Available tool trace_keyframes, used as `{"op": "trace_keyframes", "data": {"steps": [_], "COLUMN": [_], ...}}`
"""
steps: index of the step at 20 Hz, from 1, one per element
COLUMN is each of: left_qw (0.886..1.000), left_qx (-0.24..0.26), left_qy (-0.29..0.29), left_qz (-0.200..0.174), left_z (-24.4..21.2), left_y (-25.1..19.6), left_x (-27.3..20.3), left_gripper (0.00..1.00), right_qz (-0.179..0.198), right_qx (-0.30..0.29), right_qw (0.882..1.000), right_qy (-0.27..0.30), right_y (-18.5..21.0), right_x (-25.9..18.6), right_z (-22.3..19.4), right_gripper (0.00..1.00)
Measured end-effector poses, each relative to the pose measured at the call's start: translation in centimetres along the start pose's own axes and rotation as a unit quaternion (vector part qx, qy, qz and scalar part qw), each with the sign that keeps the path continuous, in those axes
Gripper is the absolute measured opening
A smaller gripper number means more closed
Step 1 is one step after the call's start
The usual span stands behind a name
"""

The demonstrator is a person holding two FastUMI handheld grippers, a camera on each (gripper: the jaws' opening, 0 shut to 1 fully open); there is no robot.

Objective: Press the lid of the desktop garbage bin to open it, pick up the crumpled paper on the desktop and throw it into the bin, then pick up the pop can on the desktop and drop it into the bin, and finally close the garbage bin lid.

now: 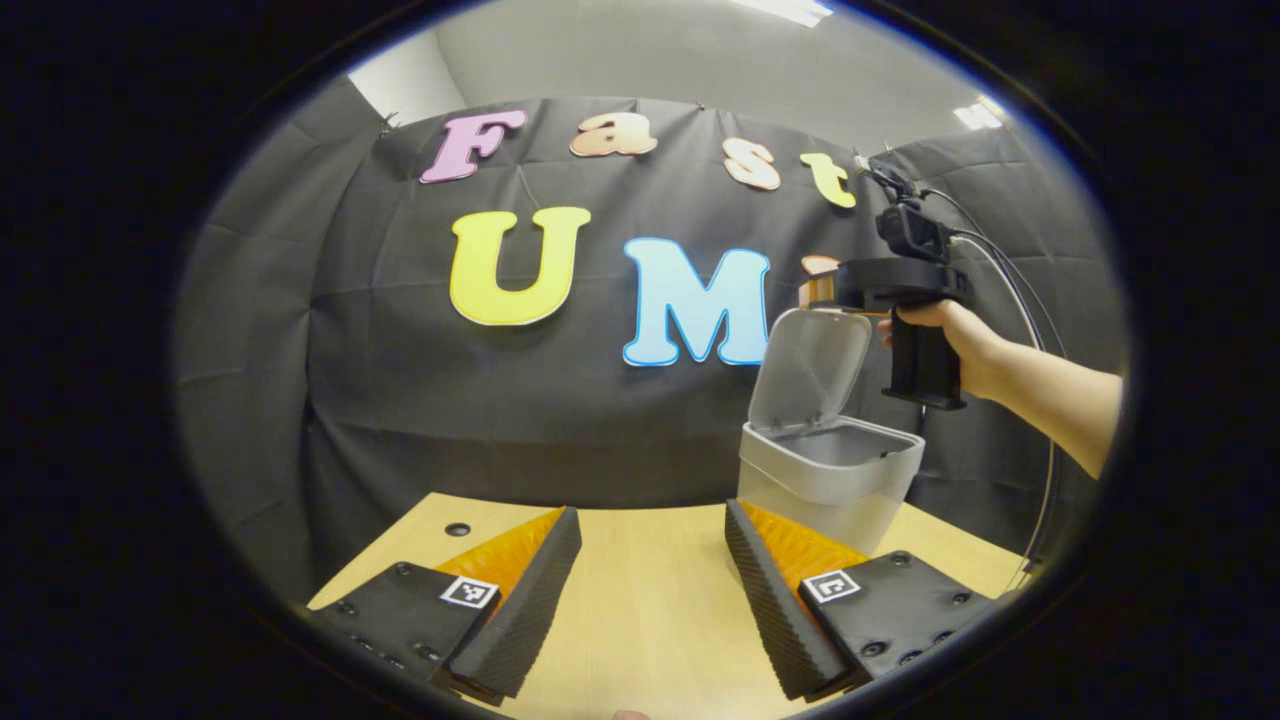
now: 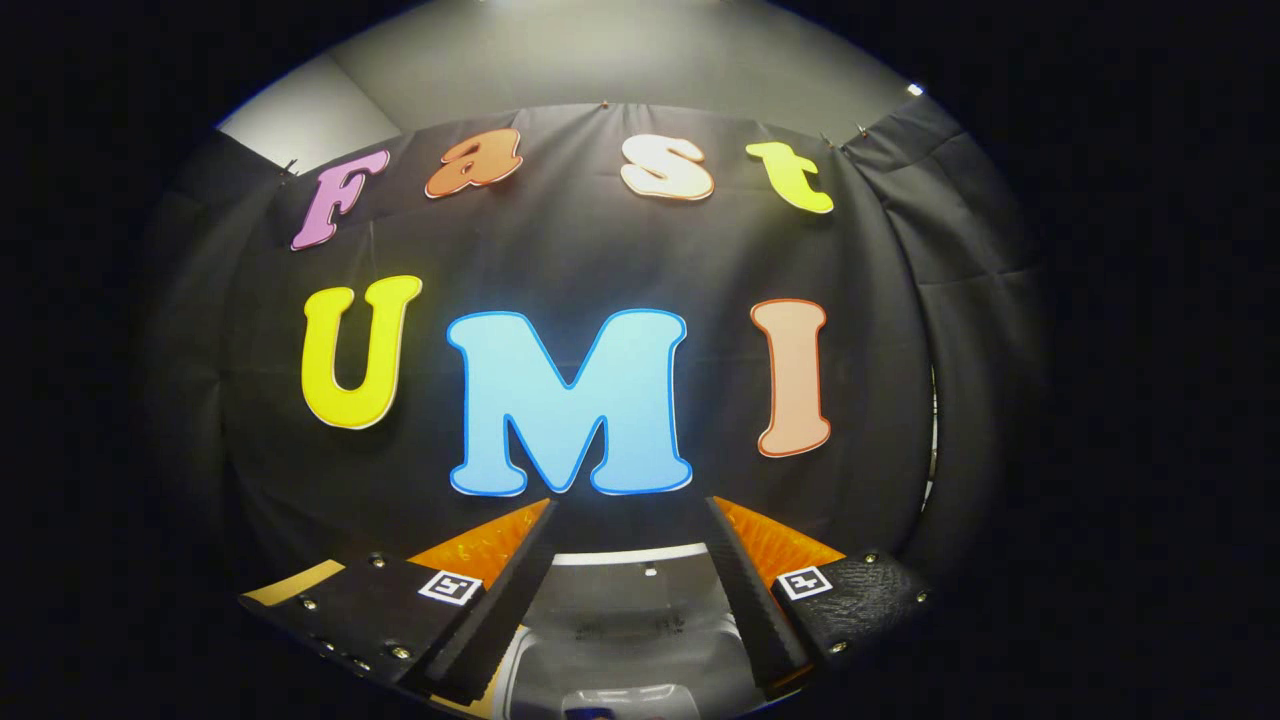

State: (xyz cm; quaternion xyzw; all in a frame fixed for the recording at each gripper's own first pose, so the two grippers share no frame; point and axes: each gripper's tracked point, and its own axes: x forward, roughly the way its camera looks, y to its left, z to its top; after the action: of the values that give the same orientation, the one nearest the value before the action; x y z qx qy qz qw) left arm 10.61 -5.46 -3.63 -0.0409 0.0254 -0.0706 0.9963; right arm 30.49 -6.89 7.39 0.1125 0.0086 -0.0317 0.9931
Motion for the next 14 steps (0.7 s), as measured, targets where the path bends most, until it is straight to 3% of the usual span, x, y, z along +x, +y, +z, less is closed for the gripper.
{"op": "trace_keyframes", "data": {"steps": [1, 4, 5, 6, 8, 9, 13, 14], "left_qw": [1.000, 1.000, 1.000, 1.000, 1.000, 1.000, 1.000, 1.000], "left_qx": [0.000, 0.003, 0.002, 0.001, 0.003, 0.003, 0.004, 0.004], "left_qy": [-0.002, -0.015, -0.014, -0.014, -0.014, -0.016, -0.016, -0.016], "left_qz": [0.001, 0.010, 0.012, 0.014, 0.017, 0.018, 0.021, 0.023], "left_z": [0.1, 0.2, 0.0, -0.1, -0.1, 0.0, -0.2, -0.2], "left_y": [-0.1, -0.5, -0.7, -0.7, -0.9, -1.2, -1.5, -1.6], "left_x": [-0.3, -1.2, -1.4, -1.8, -2.6, -2.8, -4.0, -4.2], "left_gripper": [0.95, 0.95, 1.00, 0.95, 0.95, 1.00, 1.00, 0.95], "right_qz": [0.003, 0.014, 0.016, 0.017, 0.019, 0.019, 0.026, 0.027], "right_qx": [0.001, 0.003, 0.004, 0.003, 0.001, 0.003, -0.001, -0.004], "right_qw": [1.000, 1.000, 1.000, 1.000, 1.000, 0.999, 0.998, 0.997], "right_qy": [0.002, 0.010, 0.015, 0.017, 0.024, 0.029, 0.062, 0.072], "right_y": [-0.1, -0.3, -0.5, -0.5, -0.5, -0.6, -0.6, -0.7], "right_x": [-0.7, -2.5, -3.2, -3.7, -4.6, -5.2, -6.4, -6.5], "right_z": [-0.3, -1.6, -2.2, -2.6, -3.6, -4.3, -7.9, -9.1], "right_gripper": [0.92, 0.92, 0.92, 0.92, 0.92, 0.92, 0.92, 0.92]}}
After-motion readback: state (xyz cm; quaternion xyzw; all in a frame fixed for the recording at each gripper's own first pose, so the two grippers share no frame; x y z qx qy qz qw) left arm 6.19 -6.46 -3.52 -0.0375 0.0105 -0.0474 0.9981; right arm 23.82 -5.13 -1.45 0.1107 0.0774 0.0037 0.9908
